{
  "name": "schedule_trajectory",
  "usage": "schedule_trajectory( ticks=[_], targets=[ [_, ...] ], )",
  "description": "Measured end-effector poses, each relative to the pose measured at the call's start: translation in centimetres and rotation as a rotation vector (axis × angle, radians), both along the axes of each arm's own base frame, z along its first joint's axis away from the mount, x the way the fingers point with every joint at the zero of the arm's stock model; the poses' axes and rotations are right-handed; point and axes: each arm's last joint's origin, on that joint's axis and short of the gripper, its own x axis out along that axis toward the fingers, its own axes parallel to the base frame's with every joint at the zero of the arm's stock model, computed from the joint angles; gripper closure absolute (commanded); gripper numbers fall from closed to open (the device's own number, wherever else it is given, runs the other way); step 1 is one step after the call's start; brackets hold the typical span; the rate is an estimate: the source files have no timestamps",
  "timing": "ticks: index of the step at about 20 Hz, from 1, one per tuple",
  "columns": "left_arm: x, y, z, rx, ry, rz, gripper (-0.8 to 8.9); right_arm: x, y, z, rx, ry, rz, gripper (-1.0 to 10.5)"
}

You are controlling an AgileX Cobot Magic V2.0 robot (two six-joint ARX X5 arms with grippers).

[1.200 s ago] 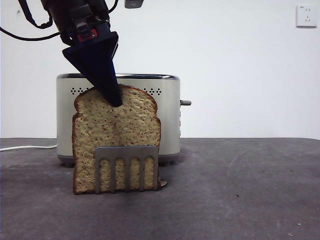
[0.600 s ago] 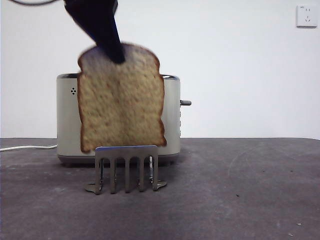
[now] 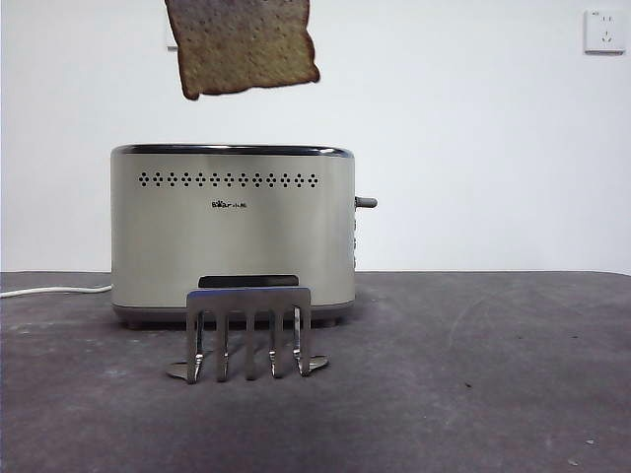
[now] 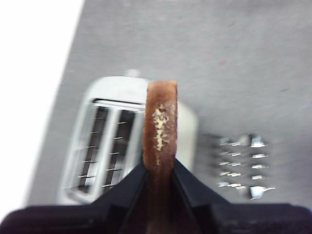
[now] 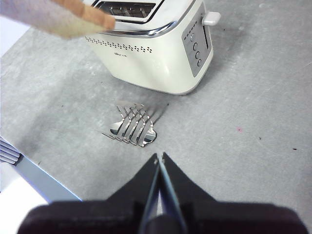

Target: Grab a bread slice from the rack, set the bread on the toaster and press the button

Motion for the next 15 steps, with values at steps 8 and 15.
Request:
schedule_trajectory(
  ticks=[8, 15],
  targets=[
    [3.4, 1.1, -0.5, 0.105, -0.102, 0.036, 8.23, 0.5, 0.0, -0.2, -0.002, 0.019, 0.000, 9.6],
    [6.1, 0.7, -1.8, 0.148, -0.116, 0.003, 8.23, 1.1, 0.1, -0.5, -0.004, 0.044, 0.000, 9.6]
  ],
)
